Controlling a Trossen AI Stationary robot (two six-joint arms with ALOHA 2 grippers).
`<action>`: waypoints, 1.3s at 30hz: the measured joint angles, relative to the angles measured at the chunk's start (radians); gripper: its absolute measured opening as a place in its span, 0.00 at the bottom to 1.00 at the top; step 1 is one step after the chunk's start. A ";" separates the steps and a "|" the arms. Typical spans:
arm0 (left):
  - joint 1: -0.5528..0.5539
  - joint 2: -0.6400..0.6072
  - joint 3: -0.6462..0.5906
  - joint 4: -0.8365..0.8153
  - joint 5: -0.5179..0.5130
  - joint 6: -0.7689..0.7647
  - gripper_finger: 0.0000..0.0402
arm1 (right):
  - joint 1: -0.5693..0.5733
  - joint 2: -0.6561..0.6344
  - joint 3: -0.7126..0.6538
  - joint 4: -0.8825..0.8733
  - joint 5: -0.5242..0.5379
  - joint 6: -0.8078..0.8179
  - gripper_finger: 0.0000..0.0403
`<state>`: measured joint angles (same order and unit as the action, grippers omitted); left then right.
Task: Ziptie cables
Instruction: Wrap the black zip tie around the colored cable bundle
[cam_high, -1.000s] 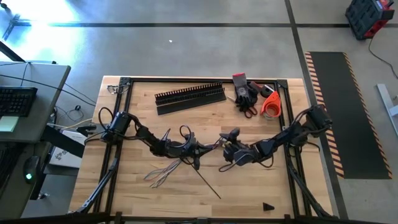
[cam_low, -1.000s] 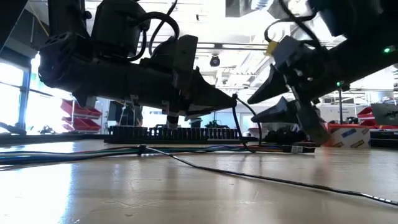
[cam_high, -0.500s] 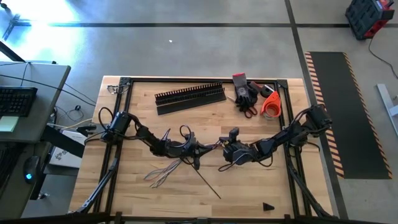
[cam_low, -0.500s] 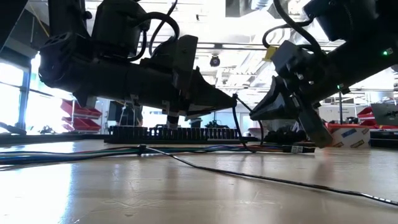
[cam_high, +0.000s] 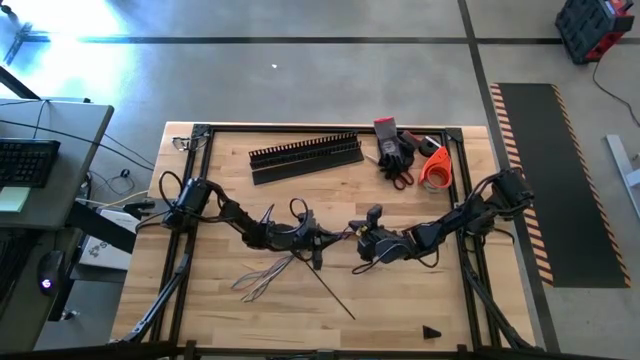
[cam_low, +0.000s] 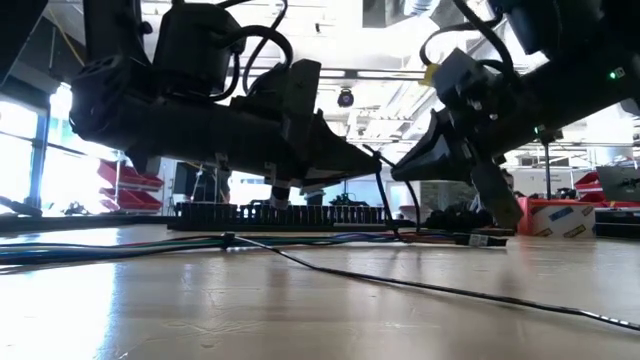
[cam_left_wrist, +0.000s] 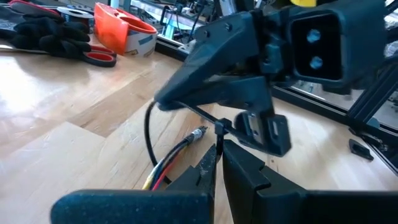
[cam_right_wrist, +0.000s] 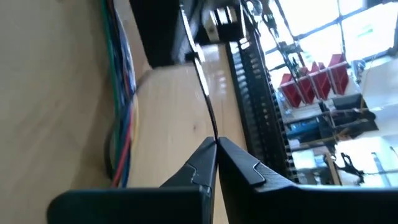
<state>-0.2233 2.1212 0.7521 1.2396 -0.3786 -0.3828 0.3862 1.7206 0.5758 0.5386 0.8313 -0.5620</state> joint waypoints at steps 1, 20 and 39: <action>0.003 0.000 0.000 0.000 0.003 0.000 0.00 | 0.000 0.000 0.000 0.005 -0.014 0.000 0.00; 0.025 0.000 0.017 -0.002 0.120 0.079 0.00 | 0.001 0.001 0.000 0.084 -0.133 -0.167 0.00; 0.007 0.000 0.017 -0.065 0.156 0.080 0.00 | 0.053 -0.015 0.000 -0.027 -0.018 -0.051 0.54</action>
<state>-0.2166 2.1212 0.7692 1.1748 -0.2227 -0.3028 0.4393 1.7052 0.5763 0.5117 0.8136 -0.6127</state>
